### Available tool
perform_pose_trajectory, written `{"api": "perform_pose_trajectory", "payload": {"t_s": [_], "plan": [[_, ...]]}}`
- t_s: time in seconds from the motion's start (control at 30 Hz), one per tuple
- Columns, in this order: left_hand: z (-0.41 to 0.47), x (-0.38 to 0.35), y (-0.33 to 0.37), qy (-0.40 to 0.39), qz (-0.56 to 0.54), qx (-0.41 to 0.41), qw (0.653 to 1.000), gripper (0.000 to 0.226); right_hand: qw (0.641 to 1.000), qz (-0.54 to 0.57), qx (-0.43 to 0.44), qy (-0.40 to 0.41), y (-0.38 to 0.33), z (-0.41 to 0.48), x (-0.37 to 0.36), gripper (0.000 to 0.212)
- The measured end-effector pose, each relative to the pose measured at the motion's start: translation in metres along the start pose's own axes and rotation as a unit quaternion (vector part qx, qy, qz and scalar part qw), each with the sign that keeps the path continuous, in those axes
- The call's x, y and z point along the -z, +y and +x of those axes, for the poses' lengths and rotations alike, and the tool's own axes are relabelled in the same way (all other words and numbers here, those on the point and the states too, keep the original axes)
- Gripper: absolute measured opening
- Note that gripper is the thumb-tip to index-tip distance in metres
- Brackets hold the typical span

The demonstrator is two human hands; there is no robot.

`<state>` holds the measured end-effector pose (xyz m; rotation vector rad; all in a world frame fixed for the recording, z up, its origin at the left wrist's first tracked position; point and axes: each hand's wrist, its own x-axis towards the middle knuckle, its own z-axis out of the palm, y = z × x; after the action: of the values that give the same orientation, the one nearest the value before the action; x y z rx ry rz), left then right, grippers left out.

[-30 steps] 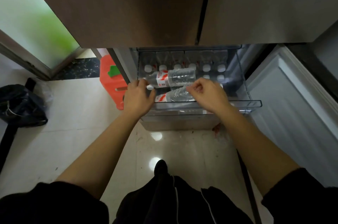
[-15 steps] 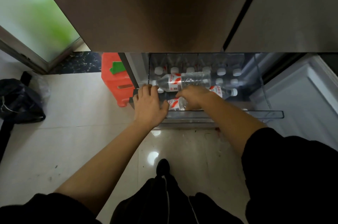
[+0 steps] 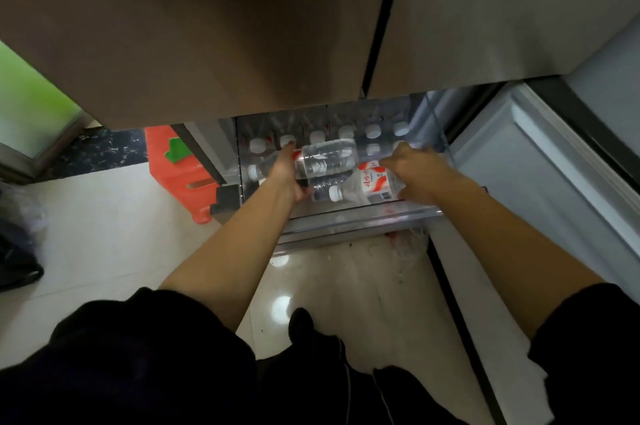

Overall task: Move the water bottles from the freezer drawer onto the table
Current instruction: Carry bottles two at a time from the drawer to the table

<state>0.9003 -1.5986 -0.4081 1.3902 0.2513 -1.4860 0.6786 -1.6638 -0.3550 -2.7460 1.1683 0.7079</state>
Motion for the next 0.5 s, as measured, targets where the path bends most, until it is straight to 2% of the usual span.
{"api": "perform_pose_trajectory", "payload": {"t_s": [0.27,0.37,0.5], "plan": [[0.025,-0.01,-0.002,0.069,-0.037,0.016,0.997,0.049,0.995,-0.039,-0.006,0.092,0.004,-0.009,-0.013,0.073],[0.022,-0.009,-0.006,0.064,-0.049,-0.016,0.997,0.034,0.993,-0.043,-0.009,0.11,0.006,-0.013,-0.017,0.075],[0.003,-0.009,-0.013,0.054,-0.077,-0.067,0.993,0.031,0.991,-0.048,-0.008,0.122,0.011,-0.026,-0.012,0.076]]}}
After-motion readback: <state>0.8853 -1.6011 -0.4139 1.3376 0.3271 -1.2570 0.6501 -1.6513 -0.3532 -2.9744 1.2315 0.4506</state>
